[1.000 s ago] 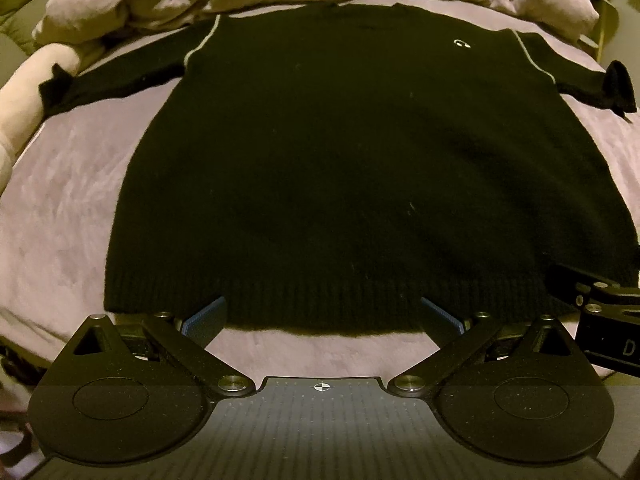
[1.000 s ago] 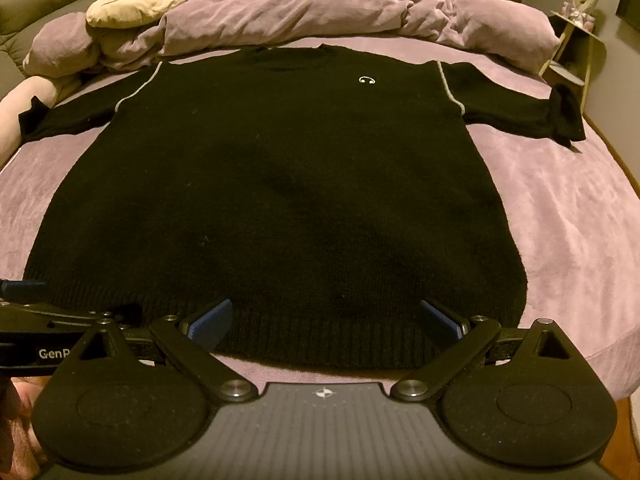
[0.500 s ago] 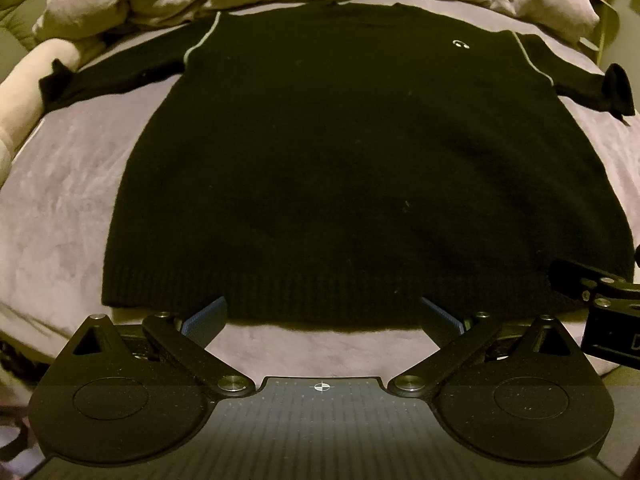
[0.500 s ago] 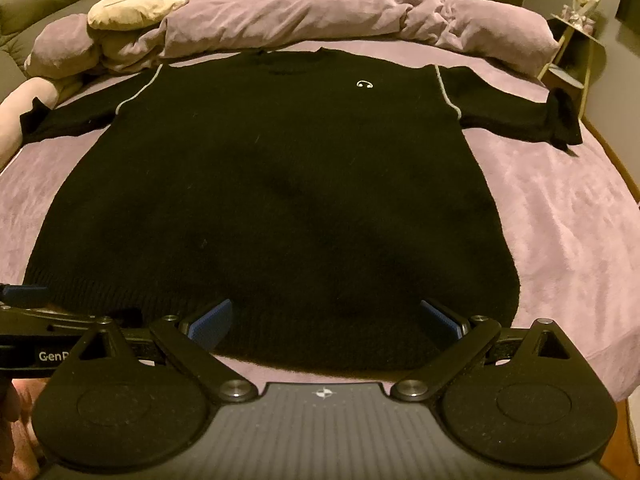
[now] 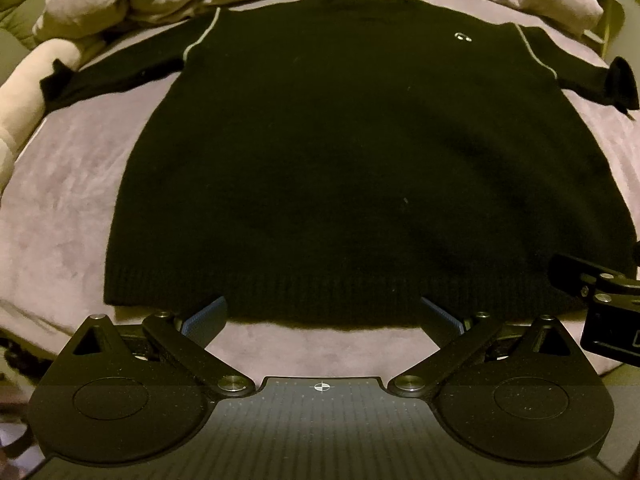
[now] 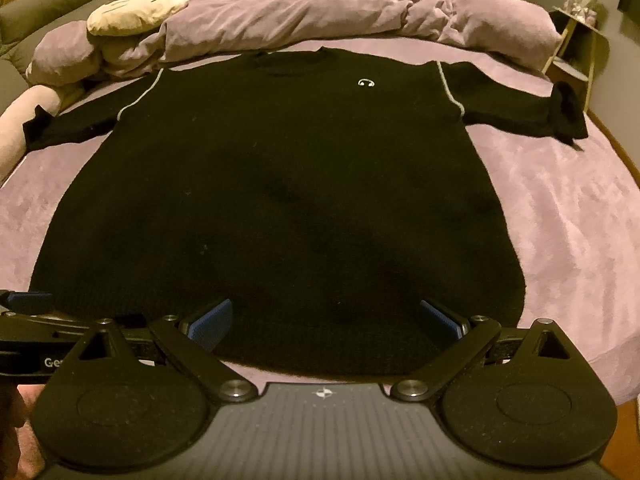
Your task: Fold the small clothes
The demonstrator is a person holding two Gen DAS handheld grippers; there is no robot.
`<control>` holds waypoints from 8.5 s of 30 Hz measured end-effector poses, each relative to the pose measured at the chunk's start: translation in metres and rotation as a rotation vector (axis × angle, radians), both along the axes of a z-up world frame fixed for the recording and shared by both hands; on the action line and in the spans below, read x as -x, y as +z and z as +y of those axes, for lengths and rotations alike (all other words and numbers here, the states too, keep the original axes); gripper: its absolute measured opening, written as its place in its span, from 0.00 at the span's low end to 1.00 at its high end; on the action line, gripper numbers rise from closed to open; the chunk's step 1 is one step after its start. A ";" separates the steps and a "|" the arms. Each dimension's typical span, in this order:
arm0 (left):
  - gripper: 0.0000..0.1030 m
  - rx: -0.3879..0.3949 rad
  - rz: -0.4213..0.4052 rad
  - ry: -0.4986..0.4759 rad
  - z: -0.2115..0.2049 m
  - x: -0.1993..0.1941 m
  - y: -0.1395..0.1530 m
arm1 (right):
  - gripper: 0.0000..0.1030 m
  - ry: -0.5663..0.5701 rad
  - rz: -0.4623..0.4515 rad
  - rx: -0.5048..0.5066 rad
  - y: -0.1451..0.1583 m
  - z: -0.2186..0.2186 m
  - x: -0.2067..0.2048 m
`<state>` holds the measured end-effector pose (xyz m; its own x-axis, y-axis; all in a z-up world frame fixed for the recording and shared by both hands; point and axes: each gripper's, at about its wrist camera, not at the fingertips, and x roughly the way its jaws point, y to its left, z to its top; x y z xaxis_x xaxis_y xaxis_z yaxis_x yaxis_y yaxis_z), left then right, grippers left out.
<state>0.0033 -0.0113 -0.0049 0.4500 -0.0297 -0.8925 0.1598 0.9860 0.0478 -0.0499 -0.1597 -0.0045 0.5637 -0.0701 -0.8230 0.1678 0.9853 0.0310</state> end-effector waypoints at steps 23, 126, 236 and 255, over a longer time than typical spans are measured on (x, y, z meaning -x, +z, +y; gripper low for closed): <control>1.00 0.001 0.055 -0.009 -0.008 -0.020 -0.008 | 0.96 -0.008 0.034 -0.028 -0.007 -0.011 -0.020; 1.00 0.084 -0.403 0.298 -0.013 -0.182 -0.084 | 0.12 -0.482 -0.676 -0.116 0.078 -0.313 -0.260; 0.92 0.366 -0.318 0.296 0.084 -0.291 -0.082 | 0.17 -0.400 -0.350 -0.518 -0.082 -0.224 -0.210; 0.94 0.356 -0.334 0.343 0.118 -0.236 -0.078 | 0.21 -0.252 -0.289 -0.310 -0.062 -0.149 -0.224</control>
<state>0.2397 0.1068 -0.0829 0.7414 -0.1048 -0.6628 -0.1372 0.9432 -0.3026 0.1740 -0.3086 -0.0661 0.7688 -0.0103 -0.6395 0.3414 0.8521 0.3967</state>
